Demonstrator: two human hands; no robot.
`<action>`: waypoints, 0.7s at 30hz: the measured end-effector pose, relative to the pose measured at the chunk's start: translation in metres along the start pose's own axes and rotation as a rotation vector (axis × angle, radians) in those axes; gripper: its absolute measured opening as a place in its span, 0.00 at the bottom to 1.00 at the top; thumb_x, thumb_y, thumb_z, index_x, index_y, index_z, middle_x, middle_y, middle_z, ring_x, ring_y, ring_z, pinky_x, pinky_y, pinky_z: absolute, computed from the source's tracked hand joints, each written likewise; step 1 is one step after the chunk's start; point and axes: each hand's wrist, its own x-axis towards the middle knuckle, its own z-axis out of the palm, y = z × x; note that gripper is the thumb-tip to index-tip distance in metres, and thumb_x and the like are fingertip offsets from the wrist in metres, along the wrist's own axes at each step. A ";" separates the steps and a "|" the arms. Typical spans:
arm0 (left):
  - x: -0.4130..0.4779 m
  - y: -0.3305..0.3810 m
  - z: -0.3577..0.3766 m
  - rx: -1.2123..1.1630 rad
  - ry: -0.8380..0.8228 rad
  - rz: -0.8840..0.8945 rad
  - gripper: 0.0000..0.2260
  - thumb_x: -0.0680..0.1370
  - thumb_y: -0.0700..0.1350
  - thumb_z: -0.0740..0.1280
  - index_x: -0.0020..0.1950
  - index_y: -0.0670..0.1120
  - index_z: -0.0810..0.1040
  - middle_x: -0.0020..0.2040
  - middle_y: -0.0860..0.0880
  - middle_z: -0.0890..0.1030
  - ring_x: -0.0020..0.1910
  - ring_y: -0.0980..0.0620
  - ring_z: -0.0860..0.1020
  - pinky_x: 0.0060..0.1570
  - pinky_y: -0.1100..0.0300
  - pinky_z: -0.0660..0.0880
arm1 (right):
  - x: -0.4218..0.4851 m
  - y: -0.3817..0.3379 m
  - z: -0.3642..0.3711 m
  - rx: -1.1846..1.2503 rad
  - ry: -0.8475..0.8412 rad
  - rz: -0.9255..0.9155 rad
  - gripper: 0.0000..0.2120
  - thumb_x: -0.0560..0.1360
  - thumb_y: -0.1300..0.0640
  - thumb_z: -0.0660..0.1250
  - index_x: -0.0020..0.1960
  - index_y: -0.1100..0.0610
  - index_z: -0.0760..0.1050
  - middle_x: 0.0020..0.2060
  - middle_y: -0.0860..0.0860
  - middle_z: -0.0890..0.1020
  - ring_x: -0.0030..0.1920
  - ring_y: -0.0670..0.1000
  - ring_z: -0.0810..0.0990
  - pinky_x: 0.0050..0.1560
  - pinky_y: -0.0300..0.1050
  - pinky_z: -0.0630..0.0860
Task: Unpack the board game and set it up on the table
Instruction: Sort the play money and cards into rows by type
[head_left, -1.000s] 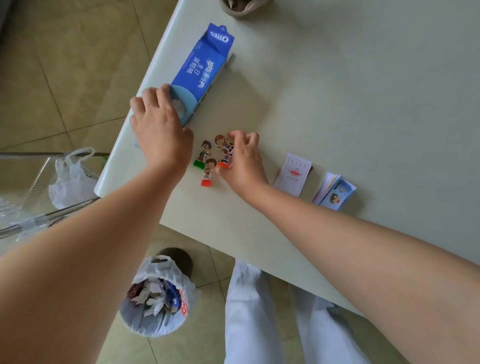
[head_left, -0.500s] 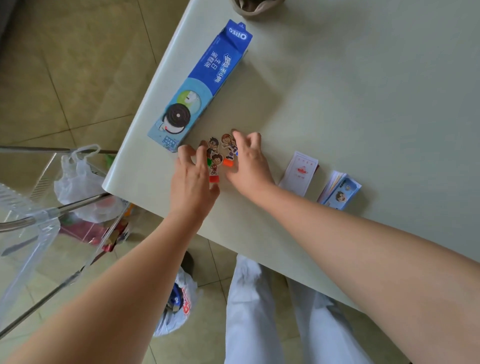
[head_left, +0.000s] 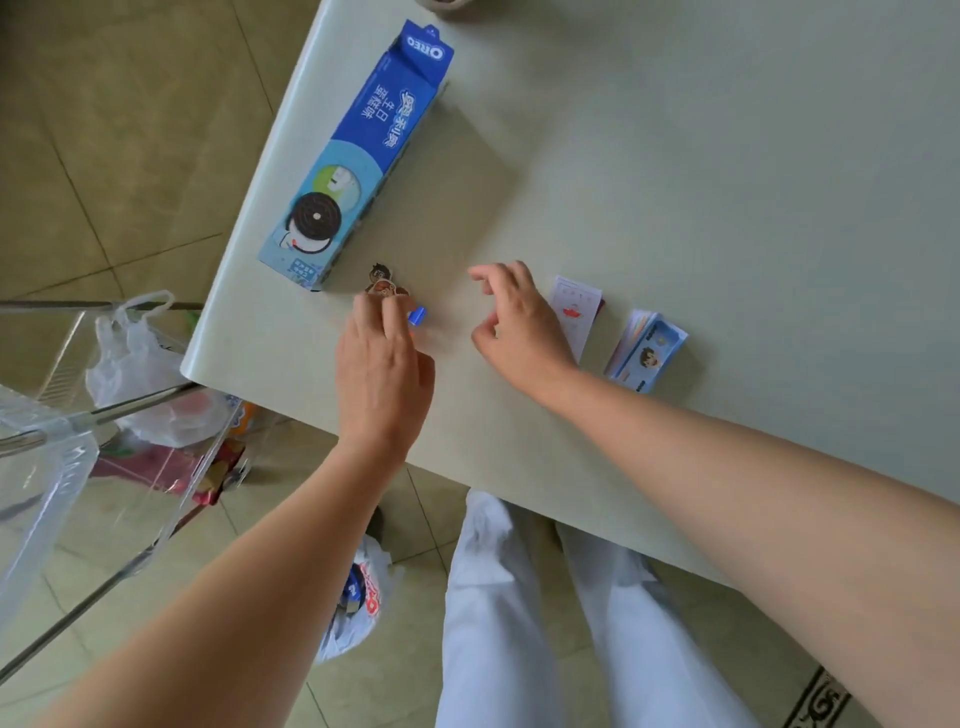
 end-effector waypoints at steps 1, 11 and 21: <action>0.000 0.012 0.004 -0.036 -0.022 0.017 0.17 0.69 0.33 0.63 0.57 0.41 0.73 0.52 0.41 0.72 0.46 0.42 0.72 0.41 0.53 0.70 | -0.002 0.013 -0.011 -0.026 0.053 0.019 0.24 0.69 0.67 0.62 0.65 0.58 0.70 0.59 0.57 0.71 0.51 0.58 0.77 0.53 0.54 0.73; -0.003 0.071 0.048 -0.330 -0.281 -0.203 0.16 0.74 0.38 0.65 0.62 0.42 0.73 0.58 0.42 0.72 0.52 0.43 0.75 0.54 0.56 0.71 | -0.012 0.076 -0.043 -0.372 -0.049 0.095 0.31 0.72 0.61 0.63 0.74 0.58 0.59 0.71 0.55 0.62 0.69 0.58 0.61 0.67 0.50 0.63; -0.025 0.066 0.049 -0.386 -0.230 -0.430 0.14 0.76 0.40 0.63 0.61 0.45 0.74 0.59 0.45 0.72 0.54 0.48 0.75 0.51 0.59 0.70 | -0.015 0.079 -0.033 -0.350 -0.015 0.109 0.22 0.72 0.54 0.65 0.63 0.59 0.65 0.60 0.56 0.67 0.61 0.57 0.68 0.59 0.47 0.66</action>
